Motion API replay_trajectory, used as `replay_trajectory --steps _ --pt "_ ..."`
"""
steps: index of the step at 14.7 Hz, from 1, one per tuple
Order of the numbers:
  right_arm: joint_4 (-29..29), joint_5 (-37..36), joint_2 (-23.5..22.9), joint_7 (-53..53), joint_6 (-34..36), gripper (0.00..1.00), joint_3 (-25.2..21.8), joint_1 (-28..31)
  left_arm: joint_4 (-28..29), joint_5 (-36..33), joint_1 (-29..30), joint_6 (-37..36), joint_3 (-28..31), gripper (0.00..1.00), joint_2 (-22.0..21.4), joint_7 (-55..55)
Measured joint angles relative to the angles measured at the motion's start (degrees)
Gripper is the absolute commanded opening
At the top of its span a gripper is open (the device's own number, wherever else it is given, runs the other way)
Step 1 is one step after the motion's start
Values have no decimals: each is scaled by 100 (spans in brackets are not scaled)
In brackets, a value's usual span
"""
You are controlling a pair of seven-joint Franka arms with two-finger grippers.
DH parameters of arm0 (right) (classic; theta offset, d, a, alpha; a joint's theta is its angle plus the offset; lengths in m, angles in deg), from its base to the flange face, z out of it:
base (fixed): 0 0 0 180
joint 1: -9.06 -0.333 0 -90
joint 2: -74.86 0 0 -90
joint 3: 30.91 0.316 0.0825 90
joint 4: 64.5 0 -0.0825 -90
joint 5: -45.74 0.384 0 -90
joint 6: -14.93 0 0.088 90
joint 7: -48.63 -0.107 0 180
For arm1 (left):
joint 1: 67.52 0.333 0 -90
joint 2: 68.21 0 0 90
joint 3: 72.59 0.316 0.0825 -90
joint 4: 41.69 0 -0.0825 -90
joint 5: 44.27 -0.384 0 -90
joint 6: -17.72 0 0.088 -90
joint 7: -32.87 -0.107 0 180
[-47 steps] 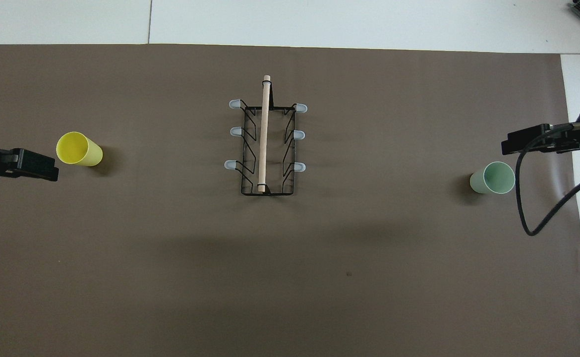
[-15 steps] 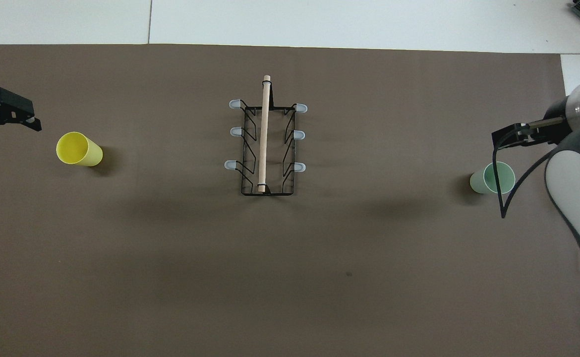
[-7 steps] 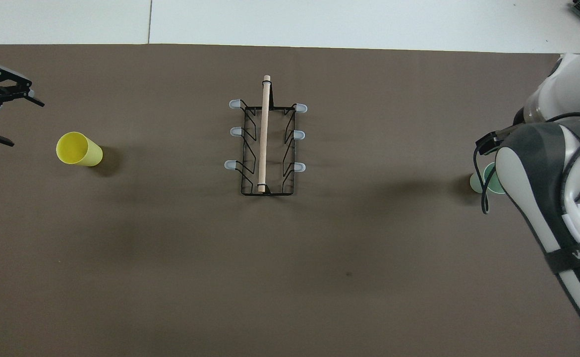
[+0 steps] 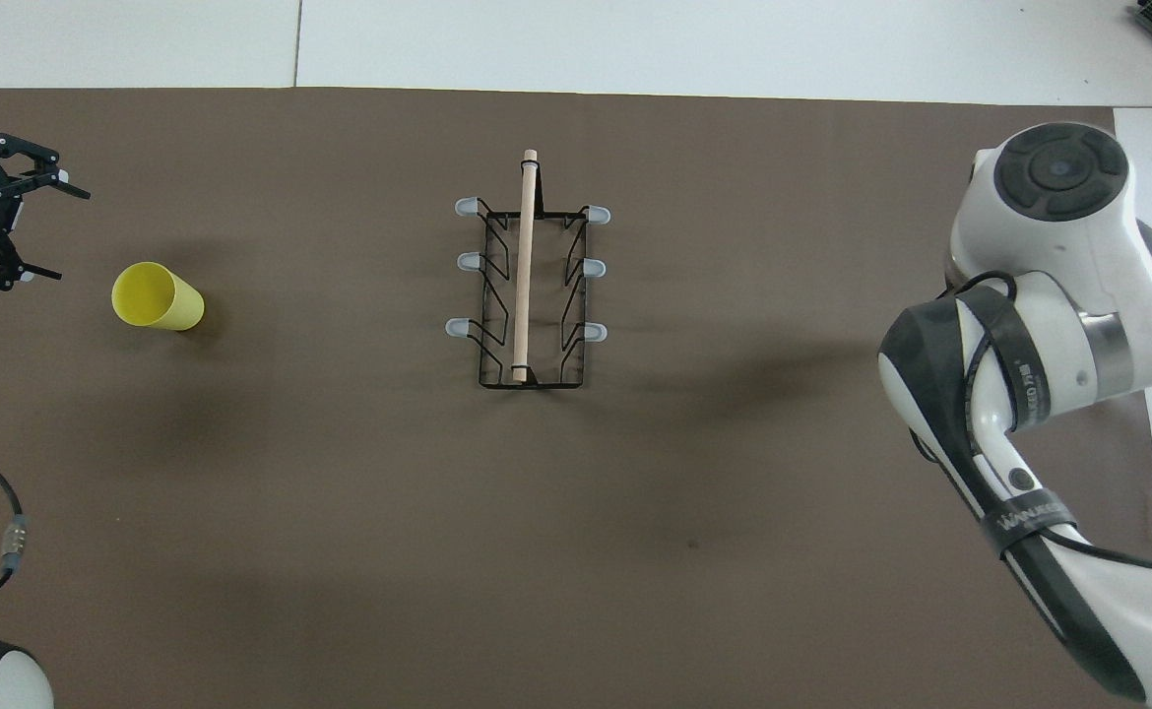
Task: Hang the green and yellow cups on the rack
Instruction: 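Reach the left gripper to the yellow cup while the right gripper reaches the green cup, then grasp the yellow cup with the left gripper while the right gripper grasps the green cup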
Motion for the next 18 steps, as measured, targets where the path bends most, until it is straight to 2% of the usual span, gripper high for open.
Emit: replay_trajectory --steps 5,9,12,18 --pt "-358 -1177 -4 836 -15 100 10 -409 55 914 402 343 60 100 403 268" --pt "-522 -1402 -2 1943 -14 100 -29 -388 710 1859 488 621 99 100 513 516" --pt "-702 -2091 10 3101 -67 100 -48 -297 1338 2419 443 648 125 100 345 641" --pt "-1362 -3135 -95 3394 -565 100 -7 -367 2743 3071 306 887 126 100 -264 553"
